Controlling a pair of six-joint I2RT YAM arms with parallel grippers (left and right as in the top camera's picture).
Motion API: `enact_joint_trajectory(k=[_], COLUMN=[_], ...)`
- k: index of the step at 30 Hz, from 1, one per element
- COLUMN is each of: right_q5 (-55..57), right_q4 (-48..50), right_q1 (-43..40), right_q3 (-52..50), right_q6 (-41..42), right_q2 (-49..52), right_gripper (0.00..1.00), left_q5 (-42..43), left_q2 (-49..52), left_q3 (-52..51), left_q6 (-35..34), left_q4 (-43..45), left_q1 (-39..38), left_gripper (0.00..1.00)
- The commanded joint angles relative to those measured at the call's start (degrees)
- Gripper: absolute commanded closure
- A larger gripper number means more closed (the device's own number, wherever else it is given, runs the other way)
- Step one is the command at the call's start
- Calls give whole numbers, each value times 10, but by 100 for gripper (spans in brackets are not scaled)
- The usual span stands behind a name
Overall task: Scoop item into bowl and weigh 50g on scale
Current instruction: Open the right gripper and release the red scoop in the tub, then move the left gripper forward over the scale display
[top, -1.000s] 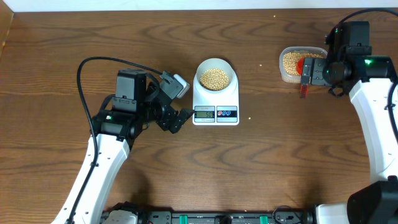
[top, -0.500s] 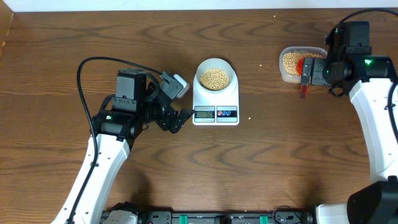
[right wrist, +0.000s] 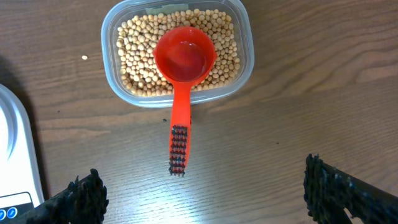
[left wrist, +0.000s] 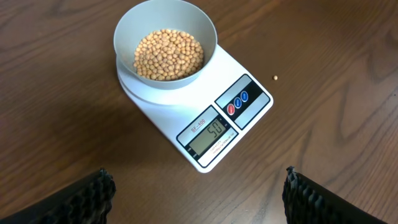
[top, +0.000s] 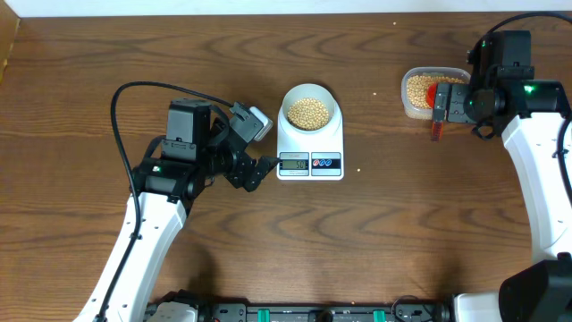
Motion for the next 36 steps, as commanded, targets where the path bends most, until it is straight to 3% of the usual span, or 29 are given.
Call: enact_joint_trajectory(k=[1,9,20,36], right_q5=[9,9,9,9], right_q4=[0,0,0,0], right_q1=[7,7,7,7], right_q3=[8,8,8,8], right_q6=[-8,-8,-8,-8], right_q2=[-3,-3,-3,-3], right_gripper=[1,1,1,1], left_q5=[-1,-8,-151,-252], left_q2=[31,95,148,176], left_q3=[-4,-4,-4,-6], left_q6=[-3,-6,-230,-352], left_q4=[0,17,95,97], left_q1=[-18,-68,-116,-183], left_gripper=[11,11,11,11])
